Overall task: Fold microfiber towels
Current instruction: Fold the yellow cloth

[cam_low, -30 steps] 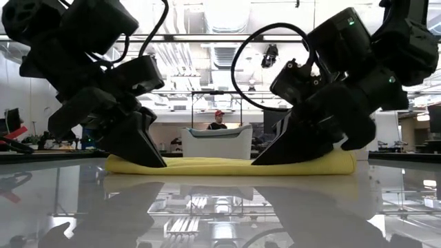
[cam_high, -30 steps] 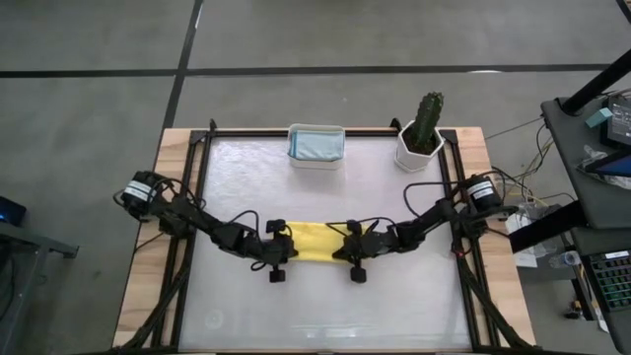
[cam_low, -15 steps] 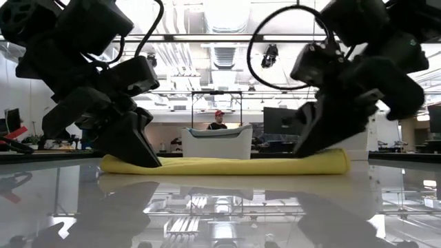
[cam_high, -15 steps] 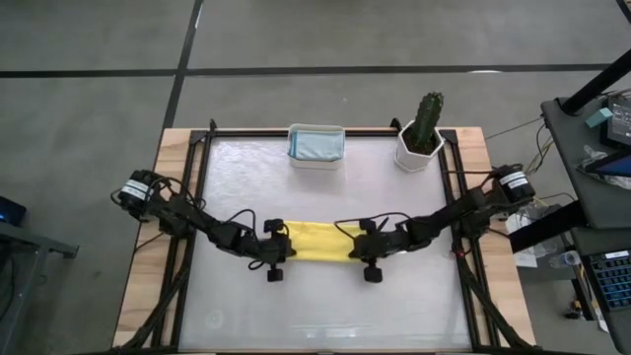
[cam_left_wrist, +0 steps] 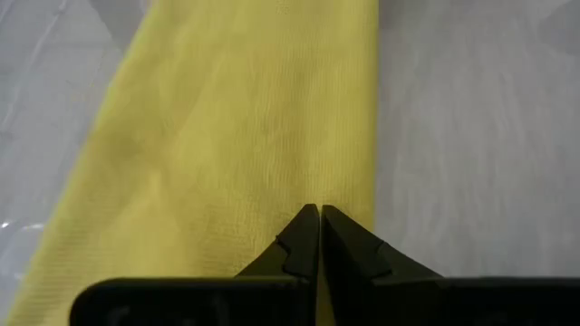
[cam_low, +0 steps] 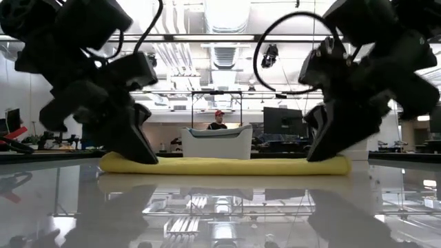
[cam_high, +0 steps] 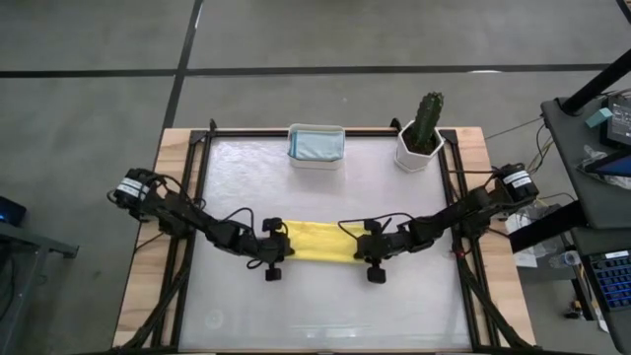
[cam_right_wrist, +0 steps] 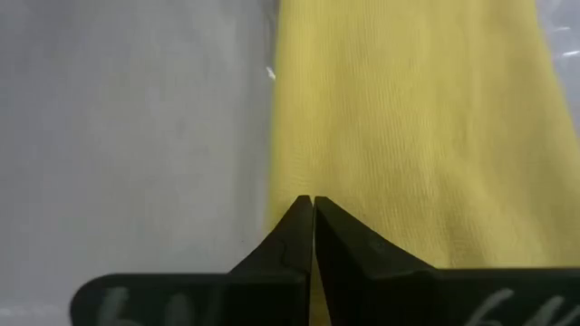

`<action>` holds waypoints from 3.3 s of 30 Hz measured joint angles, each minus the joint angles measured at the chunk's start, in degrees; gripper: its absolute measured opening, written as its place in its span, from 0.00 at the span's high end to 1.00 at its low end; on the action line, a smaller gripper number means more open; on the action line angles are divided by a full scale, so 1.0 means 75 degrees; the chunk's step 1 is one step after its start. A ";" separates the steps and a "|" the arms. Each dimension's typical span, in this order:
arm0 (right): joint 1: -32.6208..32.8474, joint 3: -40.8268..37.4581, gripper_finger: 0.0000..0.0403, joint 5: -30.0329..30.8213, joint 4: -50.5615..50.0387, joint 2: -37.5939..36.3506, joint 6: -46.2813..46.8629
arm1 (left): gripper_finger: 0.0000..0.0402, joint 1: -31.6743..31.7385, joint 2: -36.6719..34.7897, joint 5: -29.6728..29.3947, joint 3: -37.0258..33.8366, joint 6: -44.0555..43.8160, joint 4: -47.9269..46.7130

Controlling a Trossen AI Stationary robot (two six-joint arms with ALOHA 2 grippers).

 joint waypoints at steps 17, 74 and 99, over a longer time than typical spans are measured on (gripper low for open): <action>-0.0344 0.0003 0.95 -0.0201 -0.1692 -0.1726 0.4199 | 0.99 0.0009 -0.1349 -0.0278 -0.0047 0.0601 -0.0216; -0.0953 -0.0065 0.97 -0.0163 0.0814 0.0402 0.6329 | 0.99 0.0004 -0.1100 -0.0414 -0.0012 0.0776 -0.0858; -0.1647 0.0225 0.97 -0.0577 -0.4517 -0.2596 0.6627 | 0.99 0.0210 0.0144 -0.0460 -0.0909 0.0980 0.1510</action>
